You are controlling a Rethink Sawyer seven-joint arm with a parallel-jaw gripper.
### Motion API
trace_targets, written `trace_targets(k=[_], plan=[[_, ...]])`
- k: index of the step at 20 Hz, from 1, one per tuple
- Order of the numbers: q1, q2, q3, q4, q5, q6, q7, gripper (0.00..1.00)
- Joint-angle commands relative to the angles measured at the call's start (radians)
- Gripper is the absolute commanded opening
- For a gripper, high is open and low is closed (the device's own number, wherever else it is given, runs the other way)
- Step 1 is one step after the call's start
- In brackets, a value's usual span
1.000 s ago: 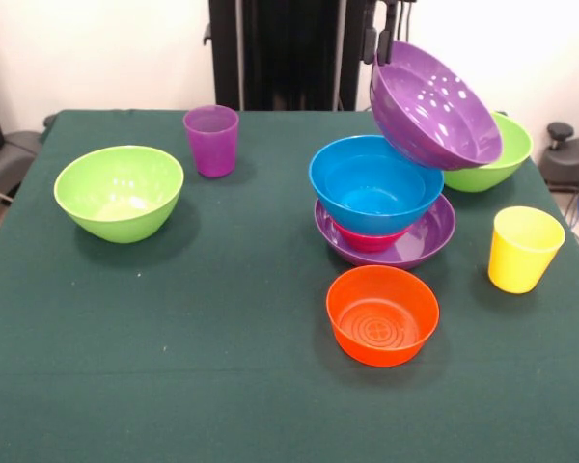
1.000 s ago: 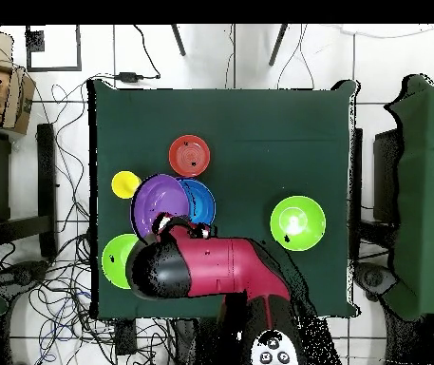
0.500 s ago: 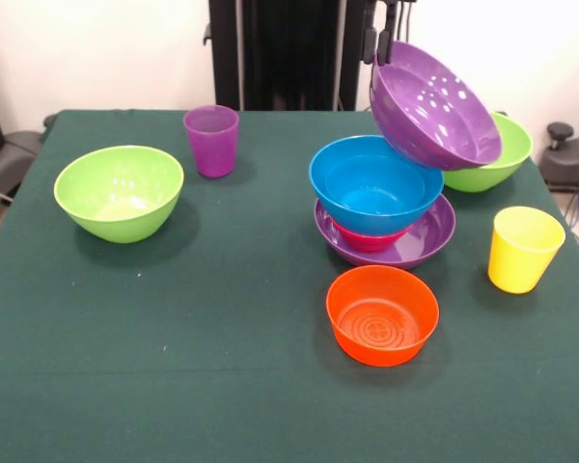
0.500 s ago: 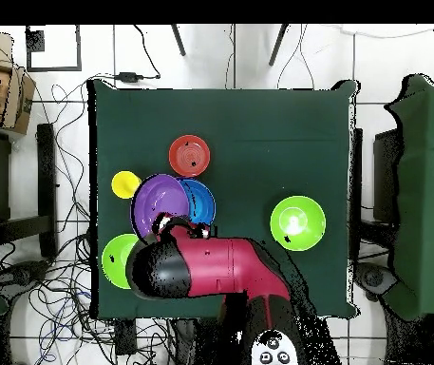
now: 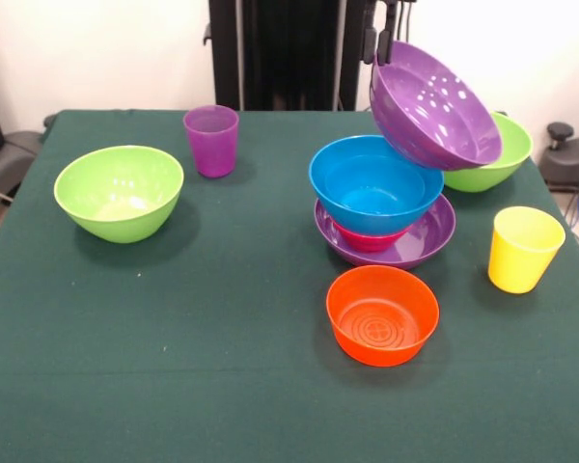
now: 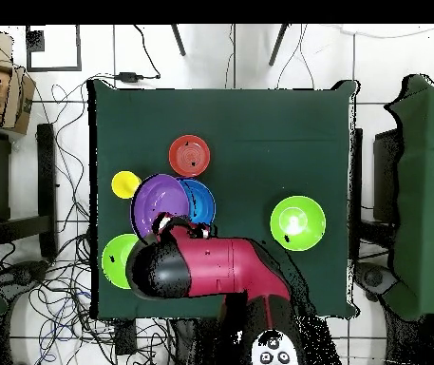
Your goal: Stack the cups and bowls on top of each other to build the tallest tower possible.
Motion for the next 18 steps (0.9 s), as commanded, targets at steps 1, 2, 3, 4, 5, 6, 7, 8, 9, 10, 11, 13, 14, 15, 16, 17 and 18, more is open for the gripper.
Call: trace_targets(k=[1, 2, 3, 4, 5, 6, 7, 8, 9, 10, 11, 13, 14, 15, 16, 17, 18], plan=[[-0.021, 0.056, 0.023, 0.004, -0.004, 0.042, 0.041, 0.00], [-0.024, 0.065, 0.021, 0.008, -0.009, 0.027, 0.043, 0.00], [-0.025, 0.069, 0.021, 0.008, -0.011, 0.021, 0.045, 0.00], [-0.028, 0.081, 0.022, 0.010, -0.016, 0.005, 0.047, 0.00], [-0.032, 0.092, 0.023, 0.006, -0.018, -0.003, 0.045, 0.00], [-0.037, 0.103, 0.025, 0.002, -0.021, -0.012, 0.044, 0.00], [-0.039, 0.110, 0.025, -0.001, -0.023, -0.017, 0.043, 0.00], [-0.043, 0.118, 0.027, -0.006, -0.026, -0.022, 0.040, 0.00], [-0.045, 0.121, 0.027, -0.008, -0.027, -0.024, 0.039, 0.00], [-0.045, 0.116, 0.028, 0.000, -0.027, -0.027, 0.039, 0.00], [-0.045, 0.115, 0.027, 0.000, -0.028, -0.026, 0.039, 0.00], [-0.038, 0.101, 0.024, 0.018, -0.029, -0.032, 0.047, 0.00], [-0.033, 0.100, 0.022, 0.025, -0.029, -0.038, 0.053, 0.00], [-0.030, 0.099, 0.021, 0.027, -0.030, -0.040, 0.056, 0.00], [-0.029, 0.099, 0.020, 0.023, -0.028, -0.035, 0.056, 0.00], [-0.026, 0.097, 0.019, 0.024, -0.028, -0.034, 0.058, 0.00], [-0.028, 0.095, 0.019, 0.019, -0.025, -0.025, 0.056, 0.00]])
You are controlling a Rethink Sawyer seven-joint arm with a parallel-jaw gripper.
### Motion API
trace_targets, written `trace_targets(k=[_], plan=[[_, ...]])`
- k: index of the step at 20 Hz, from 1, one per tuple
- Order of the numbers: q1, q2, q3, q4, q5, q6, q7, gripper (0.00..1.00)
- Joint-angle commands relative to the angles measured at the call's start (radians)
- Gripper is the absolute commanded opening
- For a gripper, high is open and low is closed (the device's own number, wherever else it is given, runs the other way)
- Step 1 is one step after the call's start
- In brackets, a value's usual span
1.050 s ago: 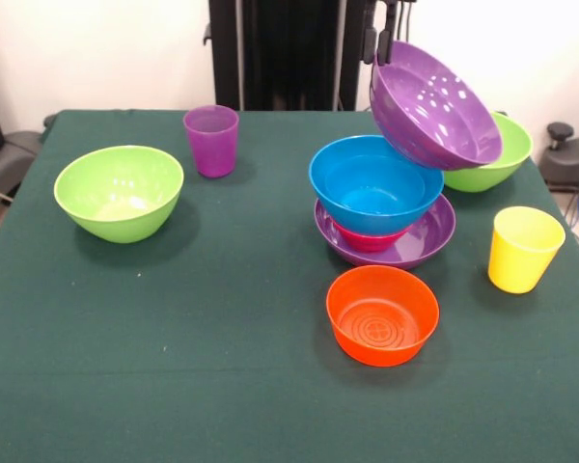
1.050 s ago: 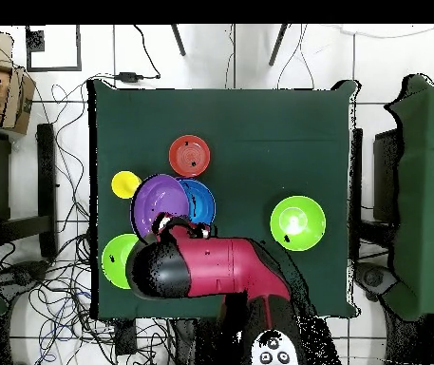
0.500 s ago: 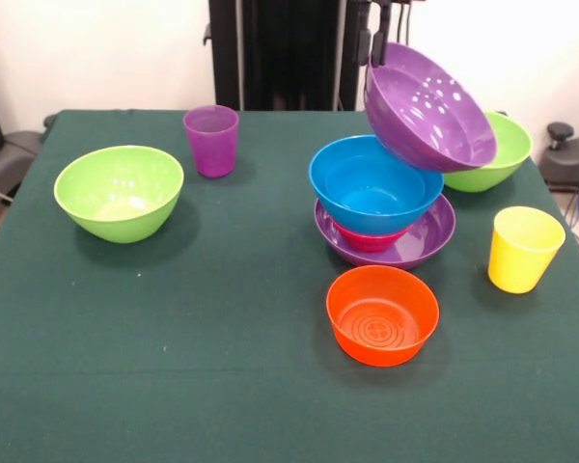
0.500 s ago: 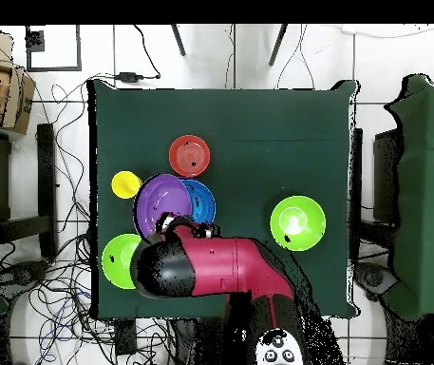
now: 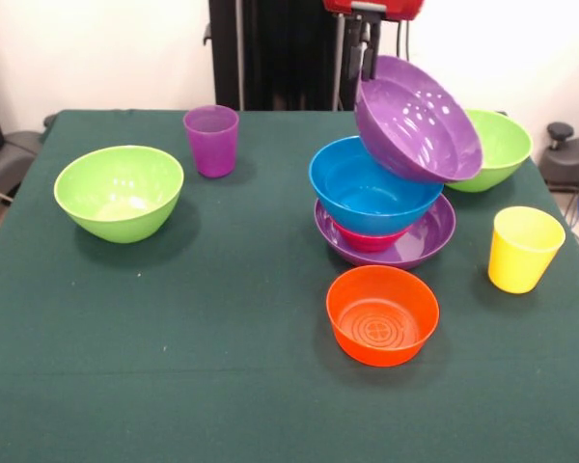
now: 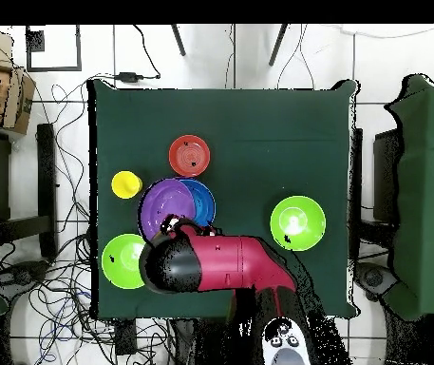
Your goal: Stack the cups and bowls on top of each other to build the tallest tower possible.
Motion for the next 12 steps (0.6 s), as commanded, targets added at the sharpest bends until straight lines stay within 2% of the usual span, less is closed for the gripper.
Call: trace_targets(k=[1, 3, 4, 7, 9, 12], plan=[[0.000, 0.036, 0.019, 0.019, -0.023, -0.022, 0.056, 0.00], [0.002, 0.036, 0.016, 0.012, -0.022, -0.011, 0.055, 0.00], [0.007, 0.035, 0.010, 0.011, -0.030, -0.038, 0.065, 1.00], [0.011, 0.031, 0.007, 0.018, -0.029, -0.065, 0.078, 1.00], [0.001, 0.037, 0.023, 0.006, -0.024, -0.015, 0.048, 1.00], [0.002, 0.035, 0.018, -0.005, -0.015, -0.002, 0.055, 1.00]])
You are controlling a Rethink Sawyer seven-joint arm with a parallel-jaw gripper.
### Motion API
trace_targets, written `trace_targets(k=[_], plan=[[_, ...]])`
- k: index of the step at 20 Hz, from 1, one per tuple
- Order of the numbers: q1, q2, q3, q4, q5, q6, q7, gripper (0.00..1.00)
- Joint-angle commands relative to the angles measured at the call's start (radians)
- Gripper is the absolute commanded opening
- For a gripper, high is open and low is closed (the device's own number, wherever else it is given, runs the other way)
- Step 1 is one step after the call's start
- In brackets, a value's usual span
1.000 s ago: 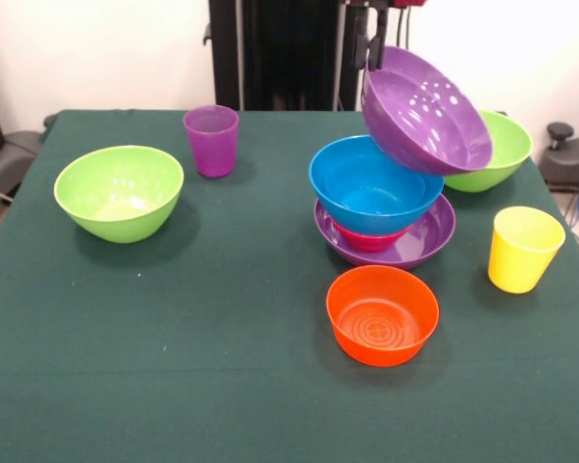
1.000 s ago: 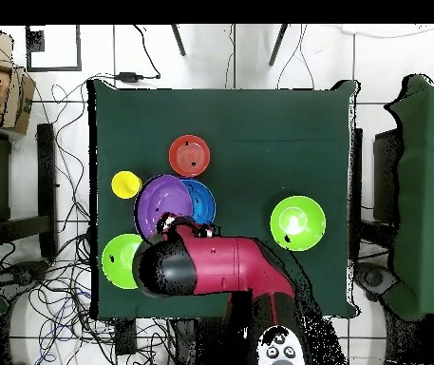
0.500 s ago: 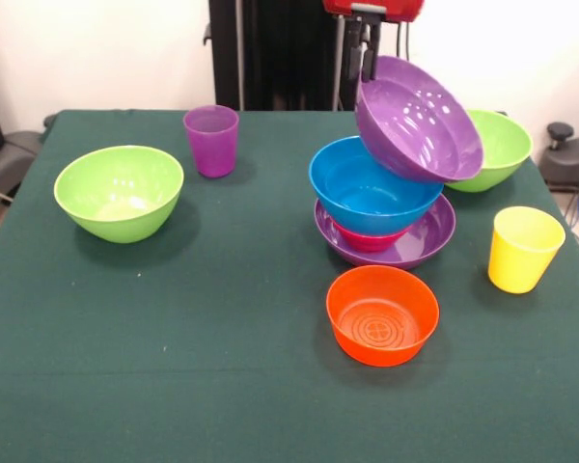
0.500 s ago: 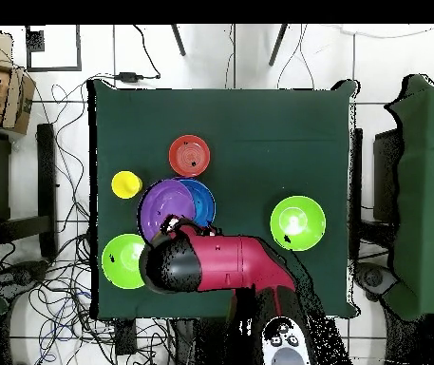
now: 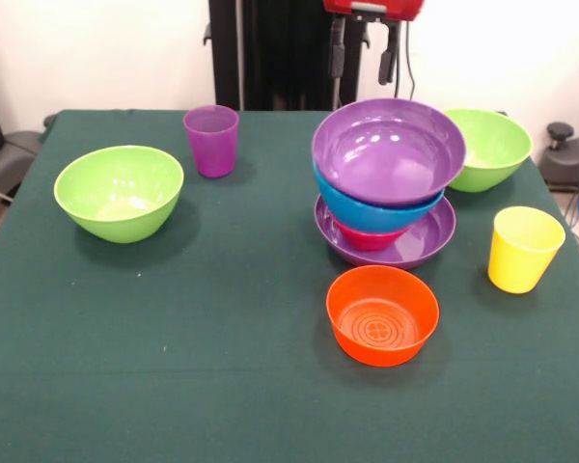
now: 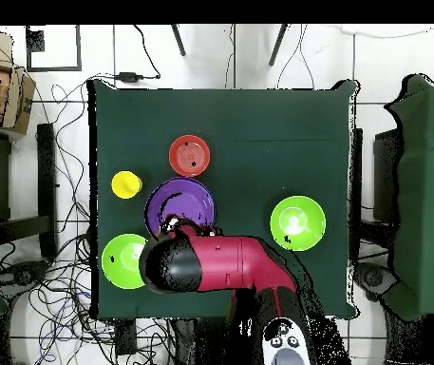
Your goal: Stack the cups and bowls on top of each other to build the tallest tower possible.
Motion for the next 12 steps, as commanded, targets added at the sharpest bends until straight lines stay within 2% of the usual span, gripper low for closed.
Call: trace_targets(k=[1, 12], plan=[[0.001, 0.037, 0.019, -0.007, -0.015, 0.004, 0.055, 1.00], [0.025, 0.020, 0.009, -0.007, -0.008, 0.033, 0.068, 1.00]])
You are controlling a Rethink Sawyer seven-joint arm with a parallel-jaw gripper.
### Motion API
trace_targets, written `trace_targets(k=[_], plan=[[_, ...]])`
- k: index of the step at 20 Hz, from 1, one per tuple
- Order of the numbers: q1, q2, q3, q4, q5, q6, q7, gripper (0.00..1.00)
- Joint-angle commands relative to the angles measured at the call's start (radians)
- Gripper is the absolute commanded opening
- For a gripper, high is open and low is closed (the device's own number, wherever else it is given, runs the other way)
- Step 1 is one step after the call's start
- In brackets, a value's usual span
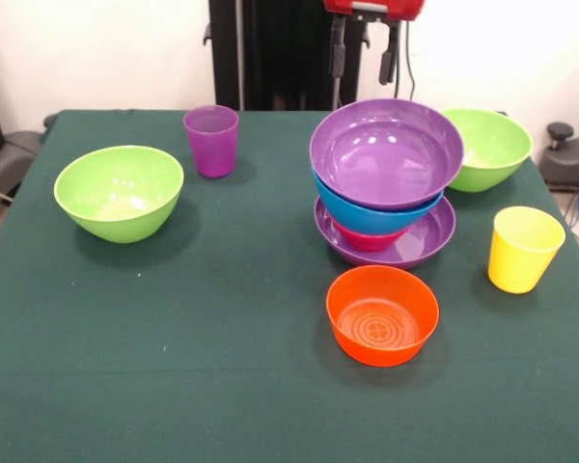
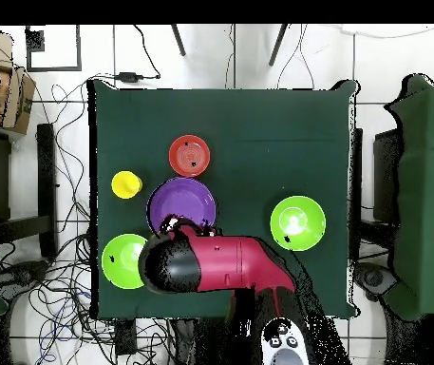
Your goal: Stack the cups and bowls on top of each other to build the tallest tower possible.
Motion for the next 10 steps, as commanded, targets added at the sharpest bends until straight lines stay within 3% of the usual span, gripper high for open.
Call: trace_targets(k=[1, 6, 10], plan=[[0.014, 0.015, 0.015, -0.005, -0.006, 0.039, 0.060, 1.00], [-0.068, -0.043, 0.062, -0.008, 0.023, 0.123, -0.039, 1.00], [-0.157, -0.043, 0.112, -0.051, 0.026, 0.183, -0.133, 1.00]])
